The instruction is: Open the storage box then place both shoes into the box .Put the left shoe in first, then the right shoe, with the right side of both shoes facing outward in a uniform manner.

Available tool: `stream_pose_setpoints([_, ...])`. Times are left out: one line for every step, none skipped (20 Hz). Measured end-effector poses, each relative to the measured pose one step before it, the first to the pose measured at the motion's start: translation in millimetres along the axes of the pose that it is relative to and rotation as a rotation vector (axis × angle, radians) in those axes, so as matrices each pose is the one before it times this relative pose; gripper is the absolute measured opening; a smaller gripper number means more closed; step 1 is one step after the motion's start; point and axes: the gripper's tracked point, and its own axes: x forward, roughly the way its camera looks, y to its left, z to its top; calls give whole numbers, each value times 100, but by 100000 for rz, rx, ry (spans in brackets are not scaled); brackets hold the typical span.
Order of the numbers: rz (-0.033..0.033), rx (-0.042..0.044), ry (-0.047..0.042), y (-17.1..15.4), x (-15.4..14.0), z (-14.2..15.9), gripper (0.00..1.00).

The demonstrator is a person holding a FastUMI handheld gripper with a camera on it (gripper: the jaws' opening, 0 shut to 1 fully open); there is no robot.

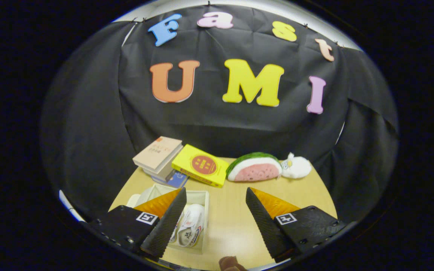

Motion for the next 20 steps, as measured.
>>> stream_pose_setpoints([350, -1500, -5384, -724, -1741, 1121, 97])
stream_pose_setpoints([-308, -1026, -4682, -880, -1749, 1072, 97])
stream_pose_setpoints([153, -791, -4646, -605, -1697, 931, 96])
stream_pose_setpoints([-1464, -421, -4795, -1210, -1840, 1073, 96])
stream_pose_setpoints([-2500, 85, -4147, -1661, -1531, 732, 96])
stream_pose_setpoints([-979, 1150, -3453, -1226, -1437, 481, 96])
stream_pose_setpoints([2803, 1514, -2991, -564, -1266, 242, 96])
stream_pose_setpoints([1134, 1285, -3272, -611, -1279, -29, 96])
stream_pose_setpoints([-911, 1036, -3682, -1310, -1043, 281, 96])
stream_pose_setpoints([-2676, 700, -1786, -2022, -952, 14, 96])
stream_pose_setpoints([-1463, 536, -2233, -1374, -1018, 0, 96])
stream_pose_setpoints([-268, 422, -454, -846, -758, -244, 96])
stream_pose_setpoints([562, 252, 153, -526, -933, -563, 96])
stream_pose_setpoints([253, -282, 830, -635, -668, -426, 96])
stream_pose_setpoints([280, -436, 885, -493, -603, -352, 96])
stream_pose_setpoints([-385, -825, -1, -637, -241, -209, 96])
stream_pose_setpoints([-491, -302, -96, -644, -362, -149, 96])
stream_pose_setpoints([163, 416, -328, -226, -280, -46, 96])
stream_pose_setpoints([362, 864, -540, -238, -260, 86, 96])
stream_pose_setpoints([-271, 201, -674, -408, -35, 129, 96])
